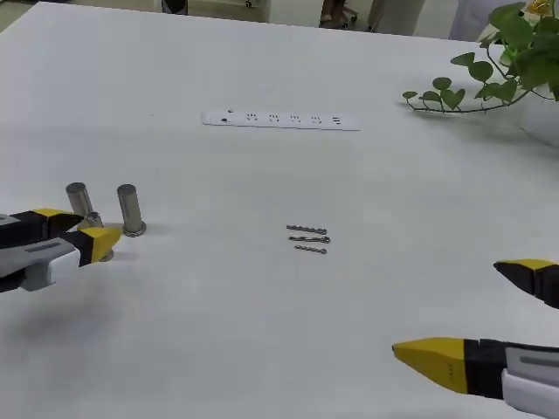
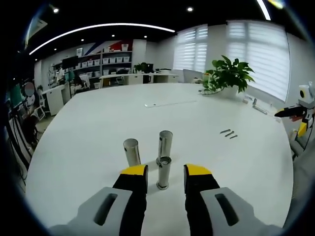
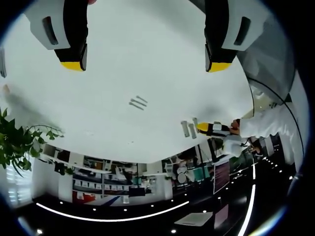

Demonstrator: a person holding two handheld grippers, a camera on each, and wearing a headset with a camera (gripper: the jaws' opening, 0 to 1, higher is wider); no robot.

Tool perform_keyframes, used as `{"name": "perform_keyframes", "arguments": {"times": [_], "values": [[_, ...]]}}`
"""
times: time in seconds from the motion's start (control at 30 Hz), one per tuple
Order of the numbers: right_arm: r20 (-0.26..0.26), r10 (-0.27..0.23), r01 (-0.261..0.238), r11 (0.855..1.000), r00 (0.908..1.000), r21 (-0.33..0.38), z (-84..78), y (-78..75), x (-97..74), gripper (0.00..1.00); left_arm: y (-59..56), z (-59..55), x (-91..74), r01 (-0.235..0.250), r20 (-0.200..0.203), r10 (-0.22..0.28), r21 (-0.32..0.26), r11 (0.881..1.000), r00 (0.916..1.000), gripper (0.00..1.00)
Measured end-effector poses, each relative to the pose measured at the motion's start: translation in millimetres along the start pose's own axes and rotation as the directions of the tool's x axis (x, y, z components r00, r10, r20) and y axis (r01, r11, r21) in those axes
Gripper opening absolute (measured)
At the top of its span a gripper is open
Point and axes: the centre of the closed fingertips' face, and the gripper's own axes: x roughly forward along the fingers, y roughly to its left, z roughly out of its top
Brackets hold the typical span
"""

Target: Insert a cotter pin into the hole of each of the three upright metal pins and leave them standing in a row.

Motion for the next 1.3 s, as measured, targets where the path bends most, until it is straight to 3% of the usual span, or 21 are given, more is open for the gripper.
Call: {"name": "perform_keyframes", "arguments": {"times": [0.37, 0.5, 0.83, 0.93, 1.07, 1.3], "values": [[-0.031, 0.023, -0.023, 1.0, 0.9993, 0.001, -8.5, 3.4, 3.8, 0.98, 4.8, -5.9, 10.5, -0.015, -0.003, 0.014, -0.037, 0.999, 0.9999, 0.11], [-0.031, 0.019, -0.019, 1.0, 0.9994, 0.003, -8.3, 1.8, 3.1, 0.98, 1.5, -6.6, 10.5, 0.006, -0.004, -0.006, -0.012, 1.0, 1.0, 0.06], [-0.031, 0.02, -0.02, 1.0, 0.9993, 0.006, -8.2, 2.6, 4.0, 0.98, -1.1, -7.3, 7.4, 0.025, -0.018, -0.024, 0.033, 0.999, 0.9995, 0.05], [-0.022, 0.015, -0.015, 1.0, 0.9997, 0.006, -6.2, 1.8, 3.8, 0.98, -7.5, -1.5, 0.7, 0.03, 0.011, -0.03, 0.012, 0.999, 0.9995, 0.05], [-0.026, 0.016, -0.016, 1.0, 0.9995, 0.012, -8.7, 1.8, 4.5, 0.98, -17.7, 7.0, -4.5, 0.045, 0.024, -0.046, 0.035, 0.998, 0.9986, 0.05], [-0.025, 0.014, -0.014, 1.0, 0.9996, 0.02, -12.4, 4.4, 3.6, 0.98, -45.3, 27.3, -11.9, 0.084, 0.071, -0.089, 0.073, 0.994, 0.9935, 0.05]]}}
